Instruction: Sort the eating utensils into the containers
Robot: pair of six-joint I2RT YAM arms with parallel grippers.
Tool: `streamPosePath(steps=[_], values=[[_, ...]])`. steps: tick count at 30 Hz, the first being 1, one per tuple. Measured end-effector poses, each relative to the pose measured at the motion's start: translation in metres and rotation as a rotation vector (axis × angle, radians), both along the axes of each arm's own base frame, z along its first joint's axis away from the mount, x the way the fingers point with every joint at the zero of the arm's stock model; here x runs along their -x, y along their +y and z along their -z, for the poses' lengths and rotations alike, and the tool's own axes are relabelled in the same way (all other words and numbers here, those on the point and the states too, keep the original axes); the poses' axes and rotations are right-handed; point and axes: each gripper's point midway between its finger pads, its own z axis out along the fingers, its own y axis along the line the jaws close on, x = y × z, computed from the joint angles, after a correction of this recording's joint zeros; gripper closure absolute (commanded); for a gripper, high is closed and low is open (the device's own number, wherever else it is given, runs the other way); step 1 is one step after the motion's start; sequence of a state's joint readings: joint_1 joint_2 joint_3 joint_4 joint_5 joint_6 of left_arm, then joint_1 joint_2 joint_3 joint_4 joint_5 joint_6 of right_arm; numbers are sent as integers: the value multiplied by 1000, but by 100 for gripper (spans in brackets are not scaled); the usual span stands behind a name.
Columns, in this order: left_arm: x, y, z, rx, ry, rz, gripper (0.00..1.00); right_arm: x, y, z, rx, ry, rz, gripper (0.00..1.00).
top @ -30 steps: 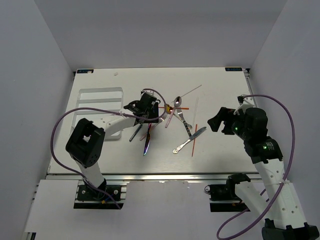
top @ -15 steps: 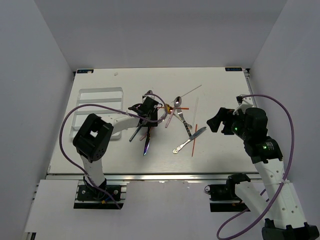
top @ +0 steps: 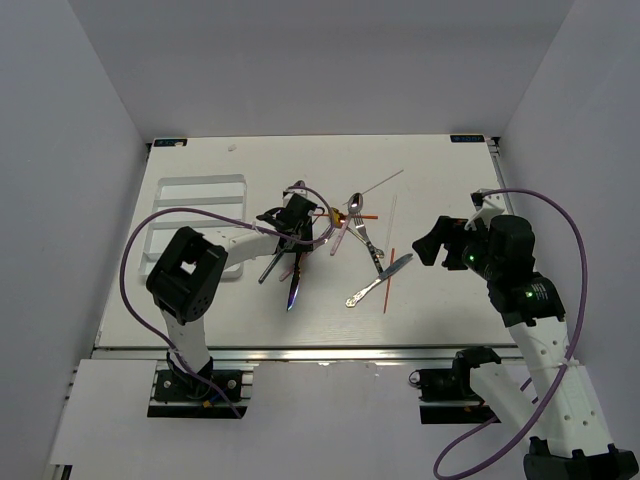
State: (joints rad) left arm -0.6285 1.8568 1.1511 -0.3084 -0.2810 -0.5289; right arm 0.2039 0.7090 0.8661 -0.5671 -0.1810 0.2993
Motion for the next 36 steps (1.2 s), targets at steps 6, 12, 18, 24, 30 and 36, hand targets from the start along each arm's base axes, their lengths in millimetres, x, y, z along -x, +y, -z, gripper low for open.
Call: streamPosePath(steps=[6, 12, 18, 24, 30, 36], values=[[-2, 1, 1, -2, -5, -18, 50, 0, 1, 0, -1, 1, -6, 11], [-2, 4, 2, -5, -9, -35, 55, 0, 1, 0, 2, -1, -8, 11], [2, 6, 9, -2, -2, -44, 65, 0, 1, 0, 6, -3, -11, 11], [0, 4, 9, 12, -16, -47, 89, 1, 1, 0, 8, -5, -15, 11], [0, 4, 9, 14, -14, -50, 100, 1, 1, 0, 8, -5, -15, 11], [10, 8, -3, 15, 6, -47, 100, 1, 1, 0, 8, -5, -15, 11]])
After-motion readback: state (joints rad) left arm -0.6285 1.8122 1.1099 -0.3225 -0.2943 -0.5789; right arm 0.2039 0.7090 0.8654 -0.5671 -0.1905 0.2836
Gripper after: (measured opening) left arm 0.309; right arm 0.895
